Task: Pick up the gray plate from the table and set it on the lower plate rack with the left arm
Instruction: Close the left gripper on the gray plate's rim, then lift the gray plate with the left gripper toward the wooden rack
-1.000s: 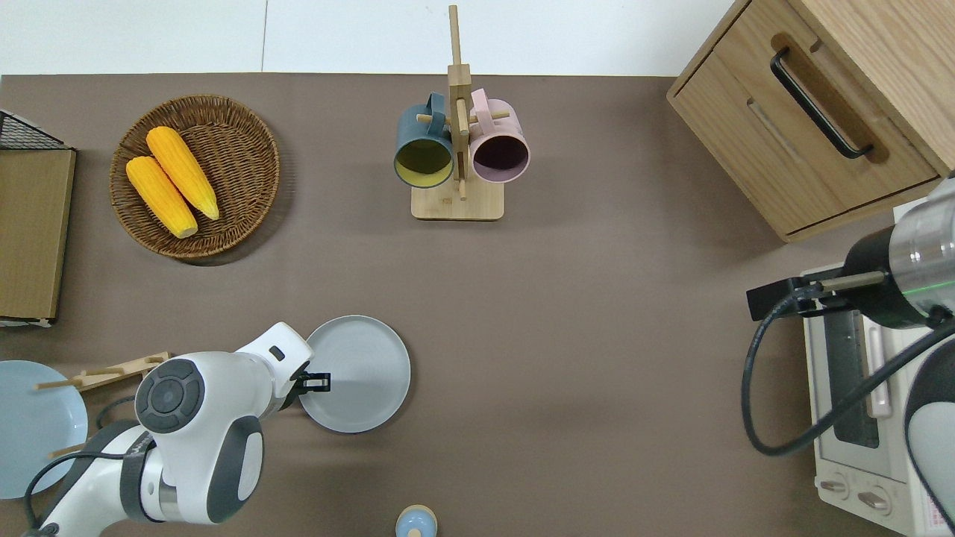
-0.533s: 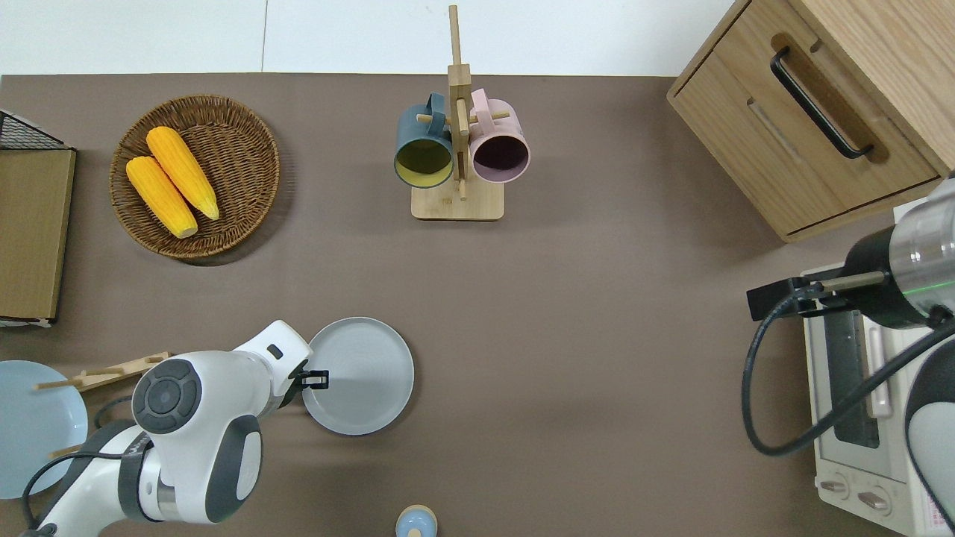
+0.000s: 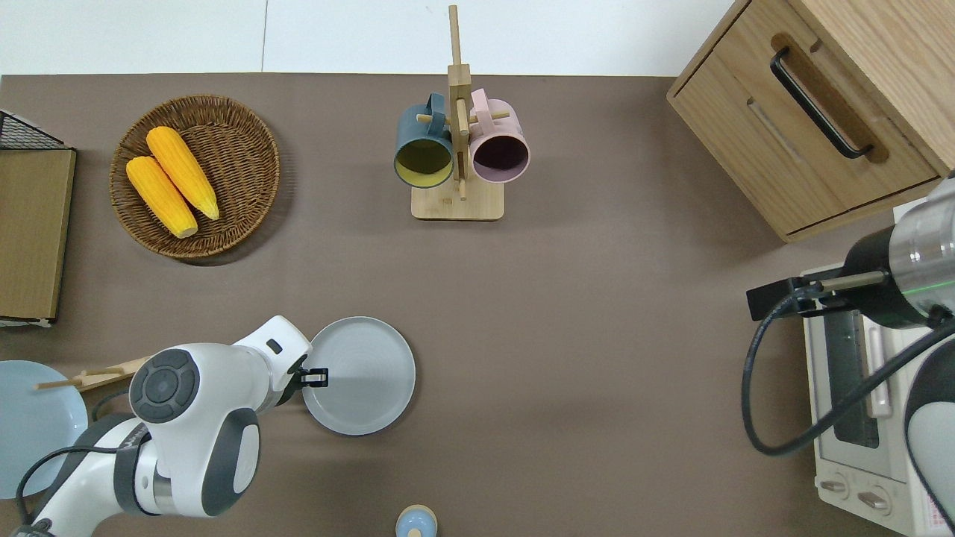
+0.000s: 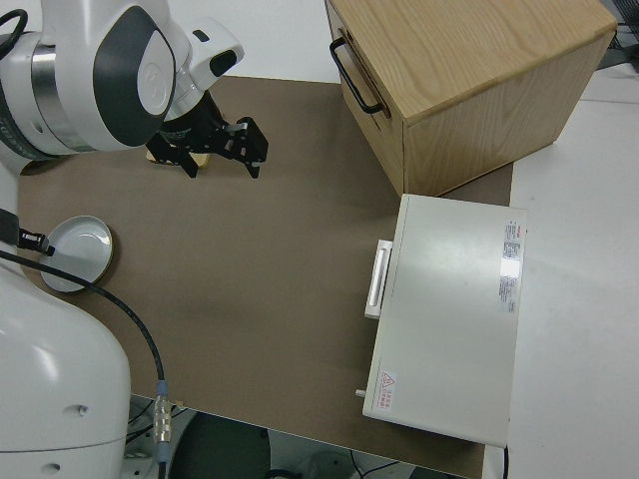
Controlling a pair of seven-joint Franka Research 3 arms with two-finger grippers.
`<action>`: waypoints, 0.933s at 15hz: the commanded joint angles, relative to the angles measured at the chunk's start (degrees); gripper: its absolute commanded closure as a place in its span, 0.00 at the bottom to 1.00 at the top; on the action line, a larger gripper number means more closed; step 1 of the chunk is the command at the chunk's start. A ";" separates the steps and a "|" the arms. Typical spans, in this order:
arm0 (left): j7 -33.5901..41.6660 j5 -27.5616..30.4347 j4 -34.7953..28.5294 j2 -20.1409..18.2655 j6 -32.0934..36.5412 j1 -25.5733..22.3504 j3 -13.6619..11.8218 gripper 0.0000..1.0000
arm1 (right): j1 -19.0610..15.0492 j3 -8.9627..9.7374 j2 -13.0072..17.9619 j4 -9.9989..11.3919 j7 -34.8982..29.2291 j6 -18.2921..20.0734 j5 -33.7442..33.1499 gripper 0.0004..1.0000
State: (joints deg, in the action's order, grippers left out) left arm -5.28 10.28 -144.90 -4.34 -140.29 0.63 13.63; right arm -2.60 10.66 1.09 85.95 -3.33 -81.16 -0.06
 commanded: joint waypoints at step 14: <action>-0.61 -0.08 11.13 -4.18 21.63 -2.47 -1.41 1.00 | -0.56 0.33 0.14 -0.35 0.08 0.83 0.59 0.01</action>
State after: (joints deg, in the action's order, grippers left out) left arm -5.59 10.45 -136.31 -6.75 -123.59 -0.68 12.39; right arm -2.60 10.66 1.09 85.95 -3.33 -81.16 -0.06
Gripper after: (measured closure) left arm 0.956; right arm 0.009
